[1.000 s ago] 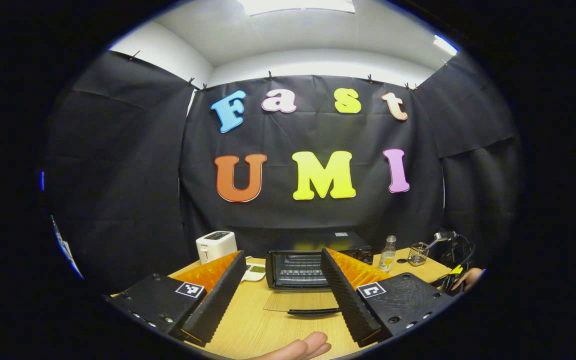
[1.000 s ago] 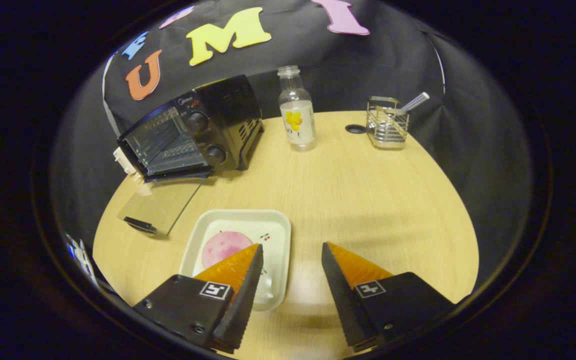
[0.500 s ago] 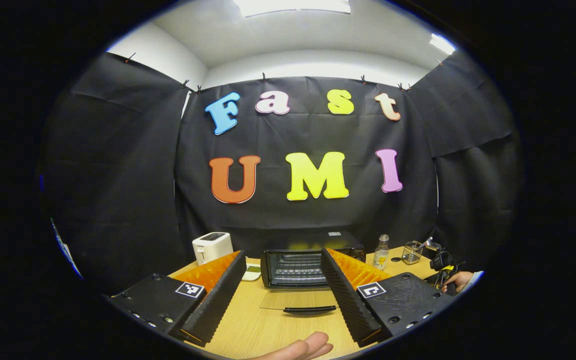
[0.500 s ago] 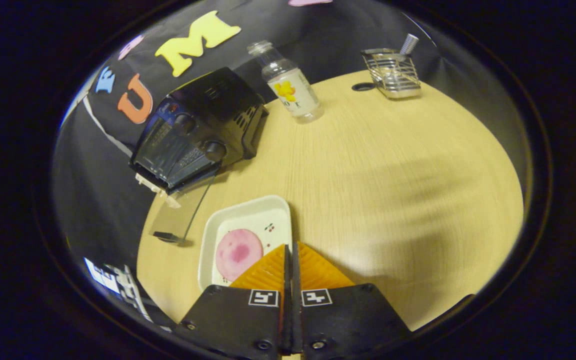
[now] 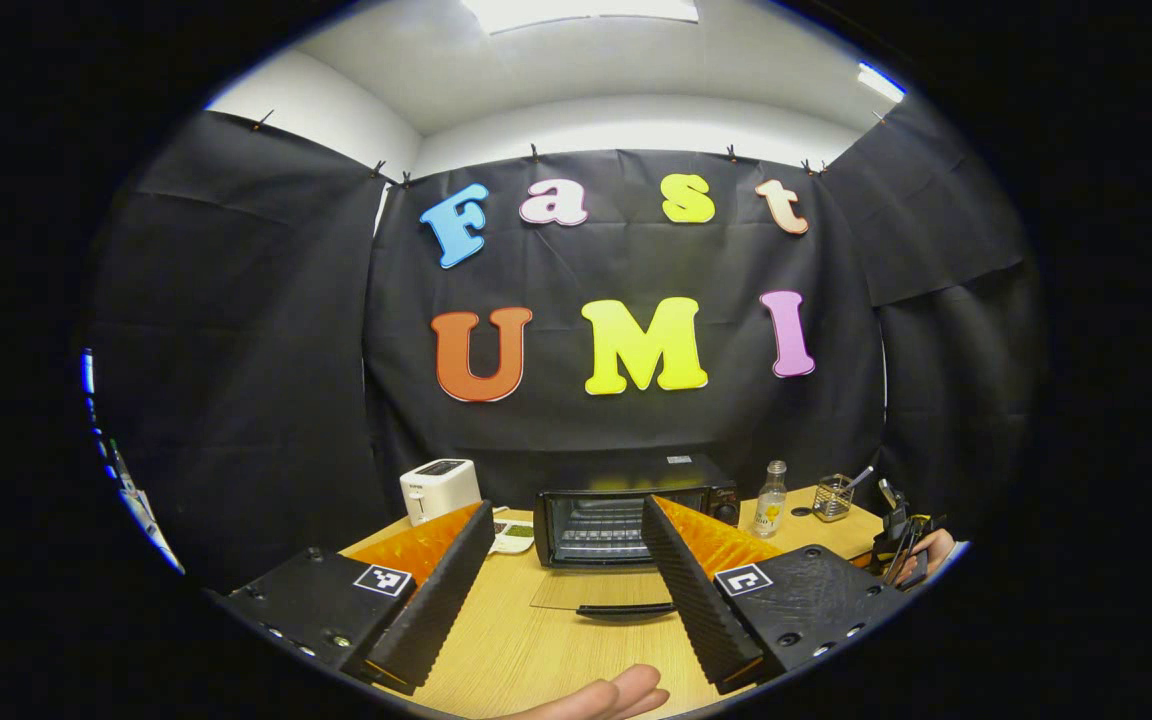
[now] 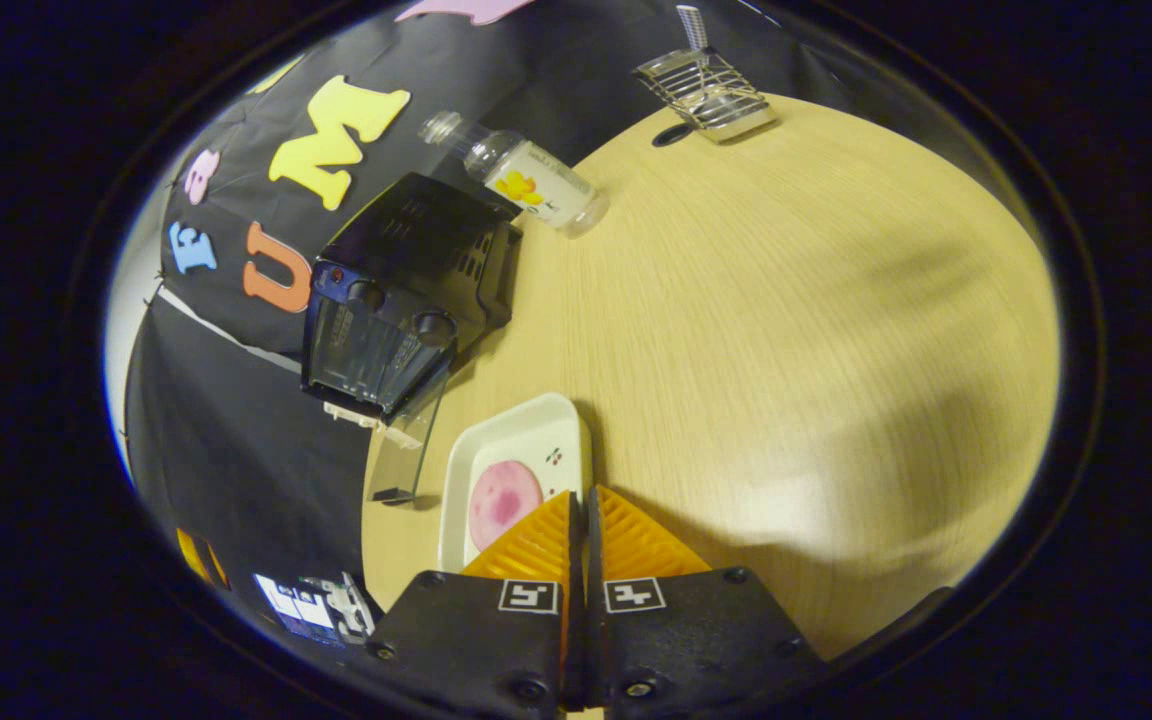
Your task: Open the electric oven with the left hand, put the food in, and close the electric oven.
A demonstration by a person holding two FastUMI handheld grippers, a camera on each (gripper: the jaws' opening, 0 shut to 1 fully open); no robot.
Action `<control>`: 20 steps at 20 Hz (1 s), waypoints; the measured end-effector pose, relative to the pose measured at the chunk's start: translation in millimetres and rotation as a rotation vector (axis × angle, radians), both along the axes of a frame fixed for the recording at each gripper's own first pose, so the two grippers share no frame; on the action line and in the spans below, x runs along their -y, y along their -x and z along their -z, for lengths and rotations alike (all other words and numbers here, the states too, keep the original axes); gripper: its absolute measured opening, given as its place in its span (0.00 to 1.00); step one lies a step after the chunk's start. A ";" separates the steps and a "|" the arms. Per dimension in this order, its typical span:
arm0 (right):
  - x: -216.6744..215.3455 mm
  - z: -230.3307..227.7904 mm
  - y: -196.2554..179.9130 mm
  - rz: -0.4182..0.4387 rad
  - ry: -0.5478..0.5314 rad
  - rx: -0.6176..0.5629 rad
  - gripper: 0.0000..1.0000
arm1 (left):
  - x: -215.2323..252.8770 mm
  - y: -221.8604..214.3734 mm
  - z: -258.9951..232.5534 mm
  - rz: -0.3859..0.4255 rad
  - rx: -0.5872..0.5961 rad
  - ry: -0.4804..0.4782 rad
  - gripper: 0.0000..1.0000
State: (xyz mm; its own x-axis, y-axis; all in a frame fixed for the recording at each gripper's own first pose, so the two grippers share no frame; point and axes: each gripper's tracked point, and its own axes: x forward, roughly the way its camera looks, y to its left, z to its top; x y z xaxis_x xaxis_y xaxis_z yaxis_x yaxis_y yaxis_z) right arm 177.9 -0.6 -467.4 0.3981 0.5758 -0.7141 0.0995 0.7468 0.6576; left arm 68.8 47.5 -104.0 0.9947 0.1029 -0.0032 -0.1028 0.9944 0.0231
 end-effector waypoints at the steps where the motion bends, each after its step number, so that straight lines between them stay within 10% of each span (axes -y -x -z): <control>1: 6.1 -2.7 1.3 0.010 0.004 0.004 0.04 | 1.3 3.2 -0.3 0.005 0.000 0.001 0.94; 9: 10.3 -76.5 16.1 -0.002 0.071 0.145 0.04 | -2.3 12.7 1.2 0.023 -0.007 -0.008 0.94; 20: -93.7 -142.5 11.4 -0.094 0.054 0.240 0.04 | -45.8 27.4 10.1 -0.030 -0.004 -0.002 0.96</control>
